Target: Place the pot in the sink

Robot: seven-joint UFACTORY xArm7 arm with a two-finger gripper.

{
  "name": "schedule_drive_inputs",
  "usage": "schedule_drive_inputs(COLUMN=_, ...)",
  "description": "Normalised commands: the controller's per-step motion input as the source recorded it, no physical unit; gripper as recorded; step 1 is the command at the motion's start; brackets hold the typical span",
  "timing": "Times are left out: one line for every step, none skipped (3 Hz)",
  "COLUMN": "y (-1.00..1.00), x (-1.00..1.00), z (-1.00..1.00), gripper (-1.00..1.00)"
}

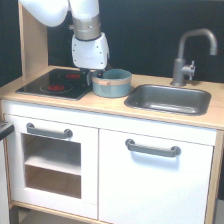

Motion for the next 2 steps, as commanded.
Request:
schedule_drive_inputs(y=-0.05, x=-0.07, z=0.34, gripper=-0.94)
schedule_drive_inputs(y=-0.10, x=0.02, z=0.11, gripper=-1.00)
